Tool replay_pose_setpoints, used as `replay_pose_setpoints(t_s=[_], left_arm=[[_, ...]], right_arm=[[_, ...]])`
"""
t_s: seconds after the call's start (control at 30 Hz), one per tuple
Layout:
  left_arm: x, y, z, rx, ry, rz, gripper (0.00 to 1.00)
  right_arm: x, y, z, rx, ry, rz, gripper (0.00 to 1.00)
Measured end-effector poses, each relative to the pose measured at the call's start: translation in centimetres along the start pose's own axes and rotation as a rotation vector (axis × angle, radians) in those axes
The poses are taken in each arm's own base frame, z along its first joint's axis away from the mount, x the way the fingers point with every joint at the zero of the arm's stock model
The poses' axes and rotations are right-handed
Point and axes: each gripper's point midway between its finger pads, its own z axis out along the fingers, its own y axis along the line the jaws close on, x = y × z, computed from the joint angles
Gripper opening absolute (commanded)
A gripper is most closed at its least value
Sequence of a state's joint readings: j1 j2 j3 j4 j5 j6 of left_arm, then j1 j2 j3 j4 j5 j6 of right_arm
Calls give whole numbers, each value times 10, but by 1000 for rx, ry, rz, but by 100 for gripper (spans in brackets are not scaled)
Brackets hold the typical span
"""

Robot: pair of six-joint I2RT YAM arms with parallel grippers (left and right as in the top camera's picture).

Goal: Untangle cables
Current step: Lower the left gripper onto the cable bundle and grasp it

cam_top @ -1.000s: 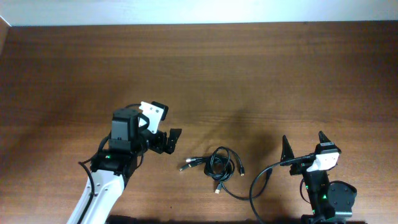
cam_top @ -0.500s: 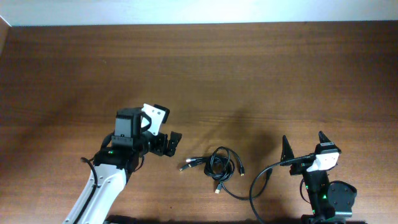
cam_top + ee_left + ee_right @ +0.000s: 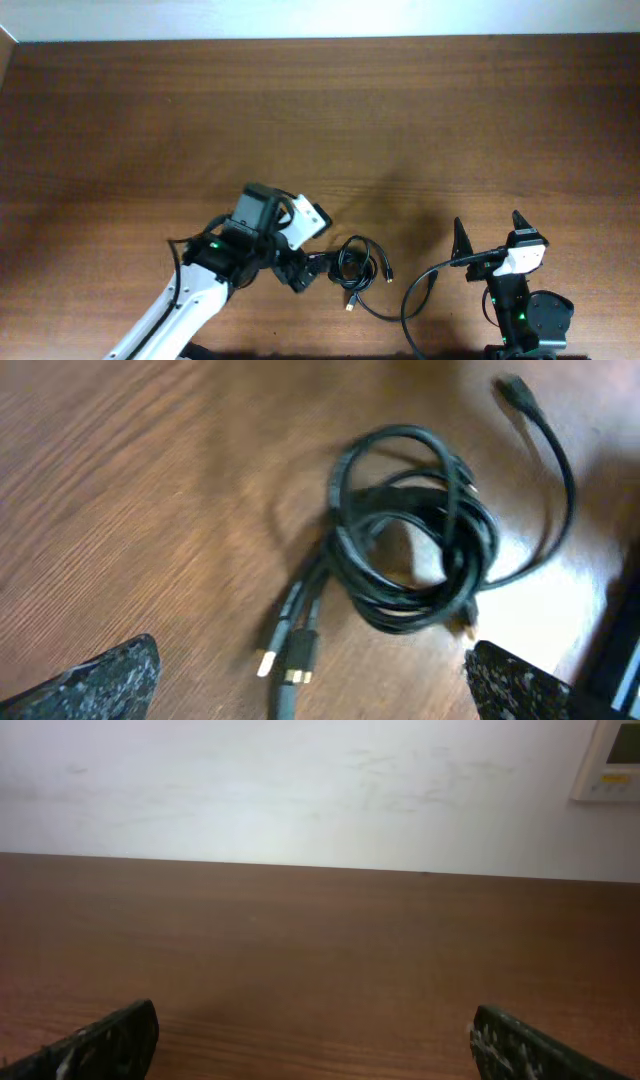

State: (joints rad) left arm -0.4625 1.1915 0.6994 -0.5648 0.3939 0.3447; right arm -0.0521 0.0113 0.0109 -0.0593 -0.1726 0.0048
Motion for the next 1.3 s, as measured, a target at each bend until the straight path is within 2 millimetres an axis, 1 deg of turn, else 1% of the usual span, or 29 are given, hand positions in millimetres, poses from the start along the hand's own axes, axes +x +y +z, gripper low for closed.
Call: replay_pose_setpoints(t_s=[0.07, 0.13, 0.17, 0.2, 0.23, 0.3, 0.33, 0.43, 0.47, 0.5, 0.57, 0.63, 0.67, 0.73, 0.77, 0.8, 0.9, 0.93, 0.97, 1.0, 1.1, 1.2, 1.3], left_arm=[[-2, -13, 4, 27, 3, 102, 99], [-7, -36, 9, 70, 2, 238, 99], [-7, -51, 13, 101, 5, 331, 99], [-4, -71, 18, 150, 15, 452, 99], [-1, -77, 22, 169, 25, 513, 99], [6, -85, 30, 202, 56, 578, 99], [10, -85, 34, 209, 72, 582, 100], [24, -81, 53, 239, 135, 601, 94], [27, -79, 61, 247, 149, 606, 93], [28, -79, 65, 249, 153, 612, 90], [27, -76, 77, 250, 154, 618, 77], [26, -74, 84, 248, 146, 625, 60], [25, -73, 86, 246, 145, 627, 56], [24, -72, 86, 238, 143, 635, 53], [23, -71, 87, 233, 140, 638, 46], [22, -70, 87, 228, 138, 640, 41], [15, -69, 89, 211, 110, 653, 35], [11, -68, 90, 203, 96, 660, 27], [9, -68, 90, 198, 91, 662, 4], [8, -67, 90, 194, 84, 664, 0], [1, -66, 92, 180, 62, 647, 0], [-7, -66, 91, 165, 35, 590, 0], [-31, -69, 70, 132, -50, 529, 0]], right_arm=[[0, 0, 0, 0, 0, 0, 98], [0, 0, 0, 0, 0, 0, 98], [0, 0, 0, 0, 0, 0, 98], [0, 0, 0, 0, 0, 0, 98], [0, 0, 0, 0, 0, -1, 98], [0, 0, 0, 0, 0, 0, 98], [0, 0, 0, 0, 0, 0, 98], [0, 0, 0, 0, 0, 0, 98], [0, 0, 0, 0, 0, 0, 98], [0, 0, 0, 0, 0, -1, 98], [0, 0, 0, 0, 0, 0, 98], [0, 0, 0, 0, 0, 0, 98], [0, 0, 0, 0, 0, 0, 98], [0, 0, 0, 0, 0, 0, 98], [0, 0, 0, 0, 0, 0, 98], [0, 0, 0, 0, 0, 0, 98], [0, 0, 0, 0, 0, 0, 98], [0, 0, 0, 0, 0, 0, 98], [0, 0, 0, 0, 0, 0, 98], [0, 0, 0, 0, 0, 0, 98], [0, 0, 0, 0, 0, 0, 98], [0, 0, 0, 0, 0, 0, 98], [0, 0, 0, 0, 0, 0, 98]])
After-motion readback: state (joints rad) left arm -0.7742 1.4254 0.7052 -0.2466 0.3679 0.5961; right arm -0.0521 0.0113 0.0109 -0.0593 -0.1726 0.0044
